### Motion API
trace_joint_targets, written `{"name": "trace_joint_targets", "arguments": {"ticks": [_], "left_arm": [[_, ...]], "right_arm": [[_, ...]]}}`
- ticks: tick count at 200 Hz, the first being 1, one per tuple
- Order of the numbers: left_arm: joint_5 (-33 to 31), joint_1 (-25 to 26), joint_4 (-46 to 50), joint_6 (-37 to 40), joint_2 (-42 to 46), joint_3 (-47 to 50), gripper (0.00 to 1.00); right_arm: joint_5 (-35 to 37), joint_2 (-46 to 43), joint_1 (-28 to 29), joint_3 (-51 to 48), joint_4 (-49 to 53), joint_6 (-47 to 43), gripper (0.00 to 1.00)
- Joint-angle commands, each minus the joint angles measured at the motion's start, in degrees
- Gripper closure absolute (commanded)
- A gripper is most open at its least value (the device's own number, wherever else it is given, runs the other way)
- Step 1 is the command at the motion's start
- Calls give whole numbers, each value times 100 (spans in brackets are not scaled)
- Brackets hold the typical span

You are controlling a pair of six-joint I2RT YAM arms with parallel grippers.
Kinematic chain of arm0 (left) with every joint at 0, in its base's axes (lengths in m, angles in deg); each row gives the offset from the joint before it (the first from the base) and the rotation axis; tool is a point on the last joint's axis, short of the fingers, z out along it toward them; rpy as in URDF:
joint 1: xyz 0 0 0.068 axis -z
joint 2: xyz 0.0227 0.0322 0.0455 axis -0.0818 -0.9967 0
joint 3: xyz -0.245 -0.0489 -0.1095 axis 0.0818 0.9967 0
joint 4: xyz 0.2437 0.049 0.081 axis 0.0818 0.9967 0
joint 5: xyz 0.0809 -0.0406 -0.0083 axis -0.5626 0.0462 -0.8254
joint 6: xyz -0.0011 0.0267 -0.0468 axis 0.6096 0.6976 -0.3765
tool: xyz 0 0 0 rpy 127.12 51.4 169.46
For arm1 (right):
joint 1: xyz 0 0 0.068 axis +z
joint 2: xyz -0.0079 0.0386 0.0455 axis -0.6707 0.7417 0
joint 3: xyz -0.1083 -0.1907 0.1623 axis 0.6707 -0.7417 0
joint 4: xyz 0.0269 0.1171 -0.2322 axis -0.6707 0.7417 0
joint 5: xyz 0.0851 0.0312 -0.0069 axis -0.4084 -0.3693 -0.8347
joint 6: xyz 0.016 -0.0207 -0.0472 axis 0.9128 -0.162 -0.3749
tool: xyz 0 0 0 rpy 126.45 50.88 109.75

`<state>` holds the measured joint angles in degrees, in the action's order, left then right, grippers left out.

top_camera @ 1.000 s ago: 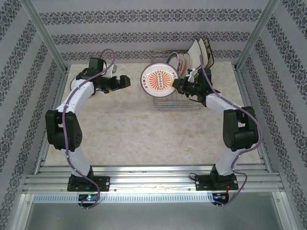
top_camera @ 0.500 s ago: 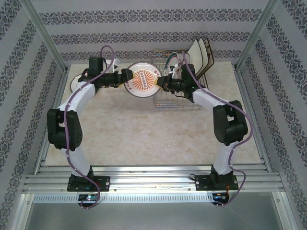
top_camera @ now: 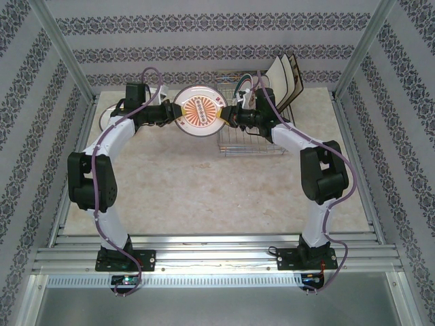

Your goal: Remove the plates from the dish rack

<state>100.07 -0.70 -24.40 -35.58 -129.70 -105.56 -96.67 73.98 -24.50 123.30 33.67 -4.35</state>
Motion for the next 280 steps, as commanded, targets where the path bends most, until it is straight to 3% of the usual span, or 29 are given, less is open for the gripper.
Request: {"name": "trace_joint_targets", "arguments": {"ticks": [1, 16, 35, 45, 68, 74, 126, 140, 168, 227, 280], "left_arm": [[199, 57, -139, 161, -37, -31, 100], [201, 54, -154, 124, -52, -34, 100], [194, 54, -238, 30, -69, -10, 100], [187, 41, -293, -43, -64, 15, 100], [149, -60, -447, -207, -9, 84, 100], [145, -85, -498, -245, 15, 111, 100], [-12, -544, -698, -454, 328, 371, 100], [-156, -751, -802, -555, 442, 515, 100], [-315, -1200, -1072, -932, 534, 853, 100], [-780, -1805, -1228, -1080, 803, 1394, 100], [-1286, -2302, -1229, -1073, 956, 1542, 100]], "right_arm": [[-26, 58, 30, 180, -100, 19, 100], [16, 28, 32, 193, 5, -43, 100], [160, -49, 10, 268, 393, -331, 67], [351, -120, -11, 353, 864, -650, 44], [1096, -364, -35, 738, 2355, -1689, 15], [1362, -441, -40, 853, 2784, -1948, 3], [3709, -818, -290, 2109, 6188, -3446, 2], [4691, -810, -319, 2492, 7053, -3766, 2], [6096, -992, -441, 2484, 7729, -4158, 2], [6697, -953, -856, 2319, 8430, -4731, 2], [5868, -1003, -1147, 2174, 8188, -4781, 2]]}}
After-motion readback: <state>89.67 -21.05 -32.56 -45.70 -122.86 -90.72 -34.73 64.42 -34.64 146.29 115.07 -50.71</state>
